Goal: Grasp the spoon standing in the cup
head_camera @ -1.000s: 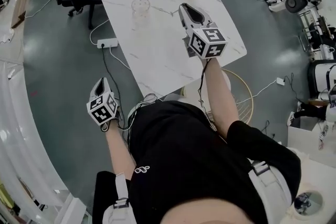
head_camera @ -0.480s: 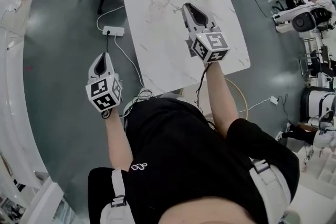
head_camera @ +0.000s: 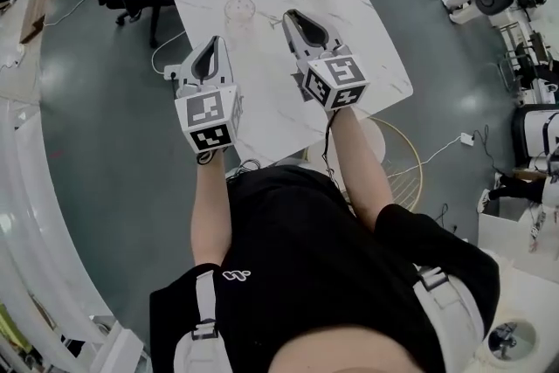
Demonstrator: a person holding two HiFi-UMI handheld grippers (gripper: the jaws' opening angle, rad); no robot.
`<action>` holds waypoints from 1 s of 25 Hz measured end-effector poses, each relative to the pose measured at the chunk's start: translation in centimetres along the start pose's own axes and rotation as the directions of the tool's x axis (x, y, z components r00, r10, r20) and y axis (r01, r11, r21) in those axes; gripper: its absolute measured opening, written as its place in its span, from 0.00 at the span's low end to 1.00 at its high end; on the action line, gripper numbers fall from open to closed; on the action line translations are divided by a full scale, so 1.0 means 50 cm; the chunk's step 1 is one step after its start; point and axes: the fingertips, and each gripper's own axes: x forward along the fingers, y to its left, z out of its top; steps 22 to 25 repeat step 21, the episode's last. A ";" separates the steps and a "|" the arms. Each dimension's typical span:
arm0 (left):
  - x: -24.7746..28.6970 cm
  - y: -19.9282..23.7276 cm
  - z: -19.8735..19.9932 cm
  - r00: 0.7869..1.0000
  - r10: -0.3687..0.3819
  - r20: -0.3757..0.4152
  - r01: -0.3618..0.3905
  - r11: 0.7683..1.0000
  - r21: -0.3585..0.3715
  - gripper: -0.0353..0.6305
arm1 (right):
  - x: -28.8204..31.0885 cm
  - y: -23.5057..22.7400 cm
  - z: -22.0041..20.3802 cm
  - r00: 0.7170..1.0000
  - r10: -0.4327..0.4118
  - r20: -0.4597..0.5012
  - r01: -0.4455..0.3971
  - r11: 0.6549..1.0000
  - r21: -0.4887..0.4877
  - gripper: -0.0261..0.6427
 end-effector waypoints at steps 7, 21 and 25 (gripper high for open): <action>0.032 -0.025 0.014 1.000 -0.025 0.011 0.025 0.999 0.021 0.08 | -0.003 -0.016 -0.005 1.000 -0.011 -0.003 0.011 1.000 0.001 0.11; 0.055 -0.025 0.015 0.999 -0.031 0.013 0.031 0.999 0.019 0.08 | 0.014 -0.014 -0.015 1.000 0.009 -0.030 -0.010 1.000 -0.026 0.11; 0.055 -0.025 0.015 0.999 -0.031 0.013 0.031 0.999 0.019 0.08 | 0.014 -0.014 -0.015 1.000 0.009 -0.030 -0.010 1.000 -0.026 0.11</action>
